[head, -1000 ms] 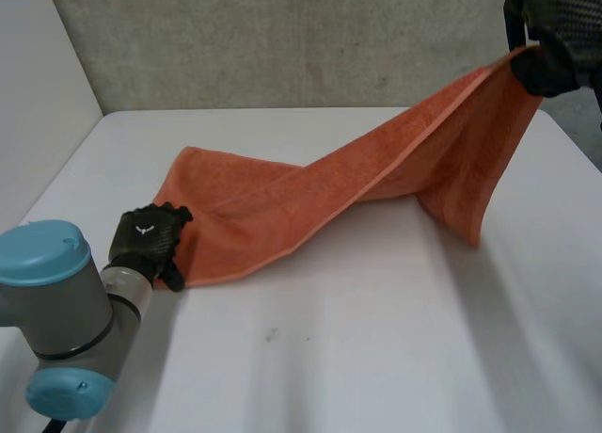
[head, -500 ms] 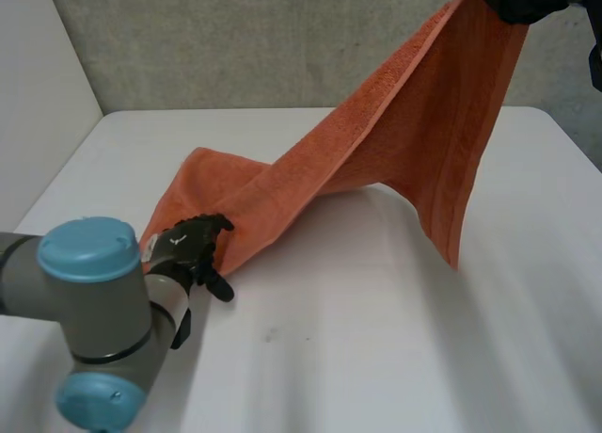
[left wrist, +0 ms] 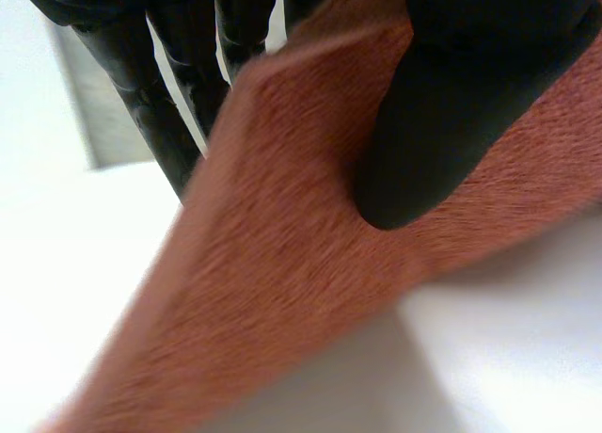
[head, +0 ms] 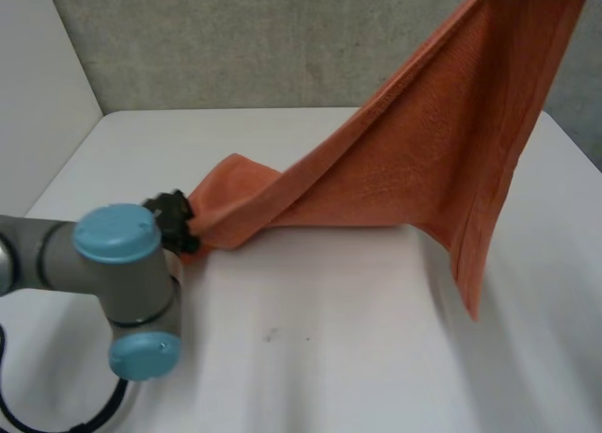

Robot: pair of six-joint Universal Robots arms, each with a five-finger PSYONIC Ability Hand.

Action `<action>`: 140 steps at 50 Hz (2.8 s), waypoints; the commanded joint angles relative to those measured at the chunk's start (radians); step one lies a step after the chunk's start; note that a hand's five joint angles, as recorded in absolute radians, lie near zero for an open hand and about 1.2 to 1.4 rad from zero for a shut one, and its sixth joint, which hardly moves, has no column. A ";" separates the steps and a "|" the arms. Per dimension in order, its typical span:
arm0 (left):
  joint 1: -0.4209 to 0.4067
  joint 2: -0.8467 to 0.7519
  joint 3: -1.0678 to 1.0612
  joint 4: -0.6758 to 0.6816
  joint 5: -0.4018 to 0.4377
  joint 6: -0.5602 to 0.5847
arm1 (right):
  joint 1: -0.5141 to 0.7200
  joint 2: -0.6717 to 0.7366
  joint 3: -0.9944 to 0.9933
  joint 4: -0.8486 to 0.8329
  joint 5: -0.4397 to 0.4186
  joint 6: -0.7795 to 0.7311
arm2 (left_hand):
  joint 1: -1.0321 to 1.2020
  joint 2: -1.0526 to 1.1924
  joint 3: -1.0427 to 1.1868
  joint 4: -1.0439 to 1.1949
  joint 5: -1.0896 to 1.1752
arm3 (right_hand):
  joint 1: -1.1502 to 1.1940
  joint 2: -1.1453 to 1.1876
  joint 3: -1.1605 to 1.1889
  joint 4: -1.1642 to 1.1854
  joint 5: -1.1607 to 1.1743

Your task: Fold the laundry

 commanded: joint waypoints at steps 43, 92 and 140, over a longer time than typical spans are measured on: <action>0.261 0.110 0.219 -0.140 0.259 0.734 | -0.200 0.578 -0.028 -0.012 -0.024 -0.359 | 0.478 0.472 0.481 0.480 0.483 | 0.412 0.214 0.215 0.203 0.227; 0.257 0.062 -0.232 0.278 0.353 0.688 | -0.238 0.445 0.545 -0.439 -0.077 -0.225 | 0.478 0.472 0.481 0.480 0.483 | 0.412 0.214 0.215 0.203 0.227; 0.388 0.408 -0.462 -0.031 0.301 0.691 | -0.369 0.357 0.574 0.004 -0.128 -0.447 | 0.478 0.472 0.481 0.480 0.483 | 0.412 0.214 0.215 0.203 0.227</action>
